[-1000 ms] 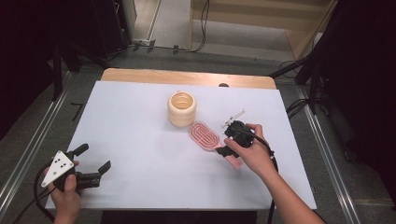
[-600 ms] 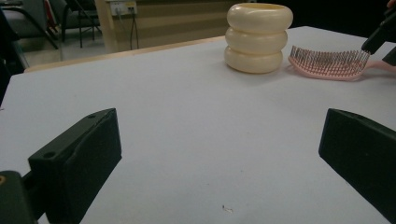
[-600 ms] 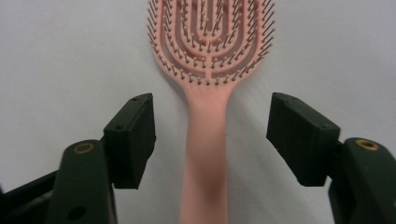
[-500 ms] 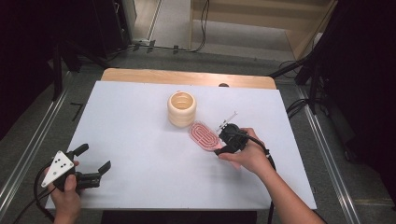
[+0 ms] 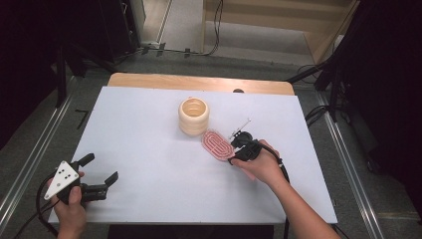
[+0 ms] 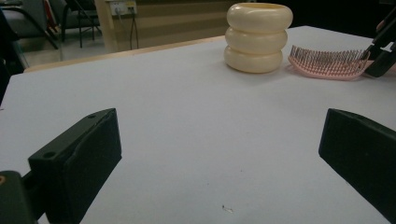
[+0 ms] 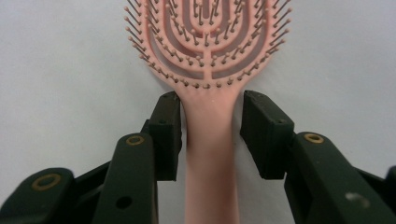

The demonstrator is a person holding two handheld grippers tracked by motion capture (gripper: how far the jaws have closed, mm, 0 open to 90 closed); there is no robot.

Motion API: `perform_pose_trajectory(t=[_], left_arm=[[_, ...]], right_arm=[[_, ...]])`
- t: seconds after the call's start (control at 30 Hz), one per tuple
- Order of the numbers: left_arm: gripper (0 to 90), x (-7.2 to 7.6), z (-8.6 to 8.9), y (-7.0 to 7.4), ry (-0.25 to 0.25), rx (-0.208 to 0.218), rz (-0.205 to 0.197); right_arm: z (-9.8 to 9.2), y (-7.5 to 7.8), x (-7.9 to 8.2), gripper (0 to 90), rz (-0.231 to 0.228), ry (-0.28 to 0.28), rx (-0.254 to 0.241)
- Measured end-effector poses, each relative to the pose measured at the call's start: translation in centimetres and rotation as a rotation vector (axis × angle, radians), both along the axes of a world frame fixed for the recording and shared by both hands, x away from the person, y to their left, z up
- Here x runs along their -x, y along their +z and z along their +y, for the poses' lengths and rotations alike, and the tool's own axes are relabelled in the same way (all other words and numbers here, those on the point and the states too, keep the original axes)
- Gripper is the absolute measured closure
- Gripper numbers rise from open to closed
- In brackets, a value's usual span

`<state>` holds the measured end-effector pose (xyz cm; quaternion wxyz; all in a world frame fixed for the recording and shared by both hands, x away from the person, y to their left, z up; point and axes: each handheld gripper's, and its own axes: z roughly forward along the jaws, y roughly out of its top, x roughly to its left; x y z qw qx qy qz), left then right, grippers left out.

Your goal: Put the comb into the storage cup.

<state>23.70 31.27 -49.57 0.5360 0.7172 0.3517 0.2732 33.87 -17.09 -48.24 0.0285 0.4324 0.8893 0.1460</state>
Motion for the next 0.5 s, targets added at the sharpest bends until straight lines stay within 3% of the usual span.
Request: perform_pose_trajectory(t=[0.17, 0.27, 0.5], left_arm=[[0.0, -0.02, -0.02, -0.01, -0.002, -0.004, -0.001], [0.0, -0.01, -0.03, -0.01, -0.002, -0.006, 0.0], [0.0, -0.02, -0.01, -0.01, -0.002, -0.008, 0.0]], right_arm=[[0.24, -0.15, 0.31, 58.7, -0.028, -0.001, 0.015], [0.24, -0.19, 0.4, 64.5, -0.044, -0.003, 0.024], [-0.49, -0.34, 0.49, 67.4, -0.057, -0.002, -0.022]])
